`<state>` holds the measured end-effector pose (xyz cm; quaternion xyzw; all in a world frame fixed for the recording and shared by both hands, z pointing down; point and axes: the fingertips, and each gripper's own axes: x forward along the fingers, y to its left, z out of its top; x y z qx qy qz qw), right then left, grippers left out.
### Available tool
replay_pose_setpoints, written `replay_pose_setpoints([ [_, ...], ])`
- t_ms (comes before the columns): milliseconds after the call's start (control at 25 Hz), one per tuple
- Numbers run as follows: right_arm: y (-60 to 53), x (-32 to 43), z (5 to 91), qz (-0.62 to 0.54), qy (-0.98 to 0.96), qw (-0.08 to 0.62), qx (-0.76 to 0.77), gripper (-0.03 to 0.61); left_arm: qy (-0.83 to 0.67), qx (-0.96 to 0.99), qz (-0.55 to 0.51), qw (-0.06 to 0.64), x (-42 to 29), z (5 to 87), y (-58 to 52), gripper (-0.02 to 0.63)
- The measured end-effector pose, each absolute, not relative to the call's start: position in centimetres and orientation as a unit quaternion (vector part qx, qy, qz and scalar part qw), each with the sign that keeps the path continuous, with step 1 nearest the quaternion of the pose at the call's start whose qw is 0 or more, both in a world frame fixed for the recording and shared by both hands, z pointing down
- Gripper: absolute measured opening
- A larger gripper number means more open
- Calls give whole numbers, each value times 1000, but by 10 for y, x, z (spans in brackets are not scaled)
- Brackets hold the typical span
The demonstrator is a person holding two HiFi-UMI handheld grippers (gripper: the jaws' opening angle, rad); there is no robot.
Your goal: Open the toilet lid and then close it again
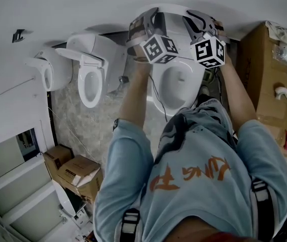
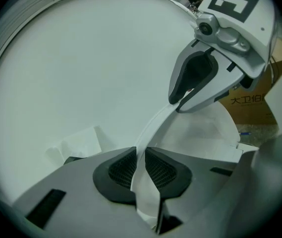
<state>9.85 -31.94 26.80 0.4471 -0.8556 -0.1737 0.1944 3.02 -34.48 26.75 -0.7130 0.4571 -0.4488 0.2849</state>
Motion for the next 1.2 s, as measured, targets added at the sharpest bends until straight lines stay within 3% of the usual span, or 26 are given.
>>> replay_pose_setpoints([
  [640,-383,113,276,-149,-854,177,466,80,473,-706,-433,299,43,275,-410,61],
  [760,-382,112,274,-143,-857,175,463,84,481,-717,-421,276,43,274,-409,63],
  [880,-373,112,275,-140,-863,174,453,90,485,-727,-417,251,42,272,-397,112],
  [1200,-347,114,264,-98,-863,149,472,114,540,-734,-366,190,-2,257,-345,112],
])
